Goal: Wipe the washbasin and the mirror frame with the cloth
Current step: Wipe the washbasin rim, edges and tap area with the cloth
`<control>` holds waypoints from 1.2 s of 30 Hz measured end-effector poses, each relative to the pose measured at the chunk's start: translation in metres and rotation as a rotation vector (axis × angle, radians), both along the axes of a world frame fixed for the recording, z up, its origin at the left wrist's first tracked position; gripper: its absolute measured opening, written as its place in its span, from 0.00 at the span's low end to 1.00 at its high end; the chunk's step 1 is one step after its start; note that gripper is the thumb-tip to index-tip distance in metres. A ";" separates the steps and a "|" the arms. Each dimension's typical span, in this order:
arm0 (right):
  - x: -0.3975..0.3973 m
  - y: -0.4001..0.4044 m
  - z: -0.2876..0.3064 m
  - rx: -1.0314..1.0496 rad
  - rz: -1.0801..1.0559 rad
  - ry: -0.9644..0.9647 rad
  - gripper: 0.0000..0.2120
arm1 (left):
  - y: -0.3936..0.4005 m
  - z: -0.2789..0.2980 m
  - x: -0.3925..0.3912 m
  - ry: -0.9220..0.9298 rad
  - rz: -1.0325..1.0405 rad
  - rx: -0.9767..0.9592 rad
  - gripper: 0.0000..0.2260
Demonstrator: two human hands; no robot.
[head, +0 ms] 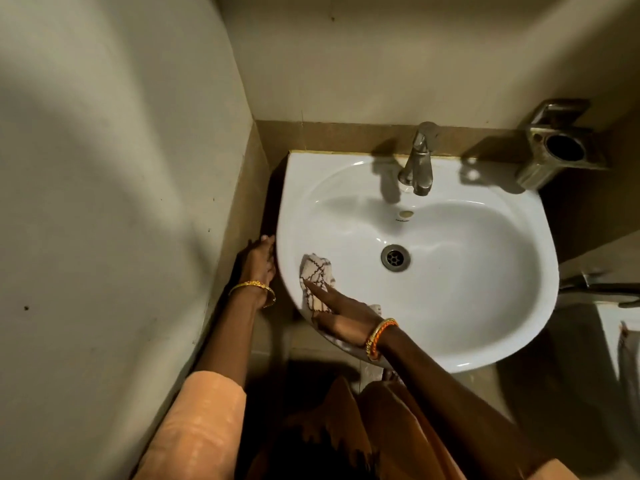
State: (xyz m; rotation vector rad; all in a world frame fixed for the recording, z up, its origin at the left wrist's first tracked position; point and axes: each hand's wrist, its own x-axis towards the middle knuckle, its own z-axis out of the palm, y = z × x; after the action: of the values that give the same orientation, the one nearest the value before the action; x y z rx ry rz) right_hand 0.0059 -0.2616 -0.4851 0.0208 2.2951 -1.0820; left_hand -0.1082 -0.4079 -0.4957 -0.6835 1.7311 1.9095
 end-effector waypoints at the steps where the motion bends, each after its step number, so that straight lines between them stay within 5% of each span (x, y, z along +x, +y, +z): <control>1: 0.000 -0.002 -0.002 0.011 -0.007 0.006 0.31 | 0.001 -0.002 0.002 0.023 0.011 -0.010 0.17; 12: -0.098 -0.048 -0.043 0.129 -0.379 0.120 0.27 | -0.010 -0.020 0.000 0.182 -0.131 -0.219 0.21; 20: 0.026 -0.004 -0.007 0.279 -0.039 0.162 0.23 | -0.007 -0.013 0.002 0.164 -0.168 -0.290 0.20; 25: 0.087 0.074 0.008 0.556 0.105 0.212 0.25 | 0.002 -0.006 0.067 0.170 0.132 -0.461 0.17; 31: 0.058 0.029 -0.002 0.453 0.011 0.165 0.21 | 0.052 0.007 0.148 -0.096 0.249 -0.034 0.18; 36: 0.034 -0.008 0.003 0.322 -0.064 0.195 0.25 | 0.055 0.000 0.144 -0.078 0.313 -0.011 0.17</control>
State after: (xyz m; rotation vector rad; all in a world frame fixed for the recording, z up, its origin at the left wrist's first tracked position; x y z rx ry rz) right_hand 0.0396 -0.2698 -0.4816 0.1218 2.6399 -0.7617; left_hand 0.0355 -0.3529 -0.4960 -1.0721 1.6656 2.0439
